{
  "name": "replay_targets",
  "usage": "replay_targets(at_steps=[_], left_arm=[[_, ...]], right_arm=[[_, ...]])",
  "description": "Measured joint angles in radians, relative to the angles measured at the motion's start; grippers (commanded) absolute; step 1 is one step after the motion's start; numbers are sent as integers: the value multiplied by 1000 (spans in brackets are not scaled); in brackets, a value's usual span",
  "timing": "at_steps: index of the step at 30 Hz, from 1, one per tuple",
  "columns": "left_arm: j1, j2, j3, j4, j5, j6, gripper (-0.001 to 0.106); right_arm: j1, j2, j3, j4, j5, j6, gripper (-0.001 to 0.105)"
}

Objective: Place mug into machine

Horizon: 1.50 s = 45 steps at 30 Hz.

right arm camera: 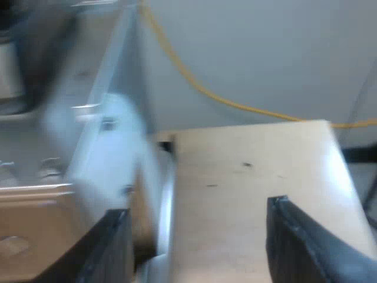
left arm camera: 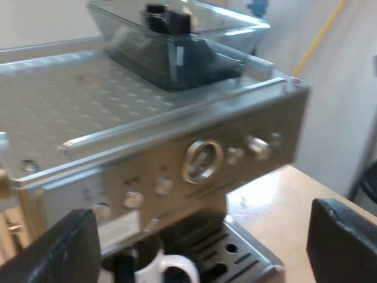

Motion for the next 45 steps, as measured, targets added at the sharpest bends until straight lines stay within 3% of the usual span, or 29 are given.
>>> replay_targets(at_steps=[3,8,11,17,21,29,34,45], left_arm=[[64,10,-10,0,0,0,72],[215,10,-10,2,21,-2,72],[258,-1,-10,24,20,-2,72],[259,-58,-10,113,23,39,72],[259,-110,-10,140,23,47,72],[259,-267,1,295,38,50,72],[259,-371,49,304,38,50,72],[205,-554,137,471,38,50,72]], right_arm=[[-95,-36,0,43,-16,0,52],[-291,-98,0,114,-136,-47,52],[-385,-134,0,144,-176,-75,52],[-519,-250,61,146,-255,-120,52],[-530,-341,132,151,-262,-153,52],[-530,-564,234,238,-267,-156,52],[-530,-665,247,312,-269,-157,52],[-530,-801,254,408,-269,-157,52]])
